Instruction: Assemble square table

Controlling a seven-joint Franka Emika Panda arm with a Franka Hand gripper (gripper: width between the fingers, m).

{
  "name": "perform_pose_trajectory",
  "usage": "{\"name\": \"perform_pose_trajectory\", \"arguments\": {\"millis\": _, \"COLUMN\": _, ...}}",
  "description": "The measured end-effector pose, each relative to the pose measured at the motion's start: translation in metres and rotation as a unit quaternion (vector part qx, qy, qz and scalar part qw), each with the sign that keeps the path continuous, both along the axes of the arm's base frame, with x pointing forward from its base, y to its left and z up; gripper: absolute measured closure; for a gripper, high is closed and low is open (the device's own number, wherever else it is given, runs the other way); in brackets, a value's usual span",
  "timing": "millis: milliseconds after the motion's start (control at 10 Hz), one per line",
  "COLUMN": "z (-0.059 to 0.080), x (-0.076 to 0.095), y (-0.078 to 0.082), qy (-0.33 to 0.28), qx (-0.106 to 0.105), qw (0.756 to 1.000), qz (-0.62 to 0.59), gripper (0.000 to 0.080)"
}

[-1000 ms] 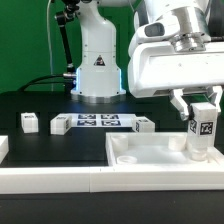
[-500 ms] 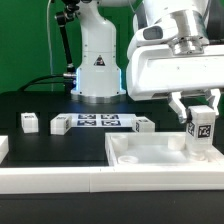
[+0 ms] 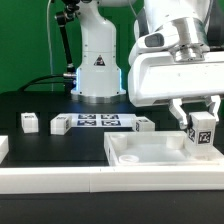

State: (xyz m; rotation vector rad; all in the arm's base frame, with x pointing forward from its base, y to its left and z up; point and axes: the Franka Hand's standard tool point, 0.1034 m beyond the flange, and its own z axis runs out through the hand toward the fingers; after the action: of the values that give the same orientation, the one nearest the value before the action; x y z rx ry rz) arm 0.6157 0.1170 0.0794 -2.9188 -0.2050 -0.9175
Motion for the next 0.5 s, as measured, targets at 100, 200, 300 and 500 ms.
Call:
{"name": "perform_pose_trajectory", "arguments": {"millis": 100, "z": -0.0001, "x": 0.0001, "y": 0.0003, "qy": -0.003, "qx": 0.000, "qw": 1.000, "qz": 0.000, "gripper": 0.0508}}
{"name": "perform_pose_trajectory", "arguments": {"millis": 200, "z": -0.0001, "x": 0.0001, "y": 0.0002, "qy": -0.003, "qx": 0.000, "qw": 1.000, "qz": 0.000, "gripper": 0.0508}}
{"name": "perform_pose_trajectory", "arguments": {"millis": 300, "z": 0.0000, "x": 0.0003, "y": 0.0001, "qy": -0.002, "qx": 0.000, "qw": 1.000, "qz": 0.000, "gripper": 0.0508}}
{"name": "perform_pose_trajectory", "arguments": {"millis": 500, "z": -0.0025, "x": -0.0012, "y": 0.0003, "qy": 0.007, "qx": 0.000, "qw": 1.000, "qz": 0.001, "gripper": 0.0457}}
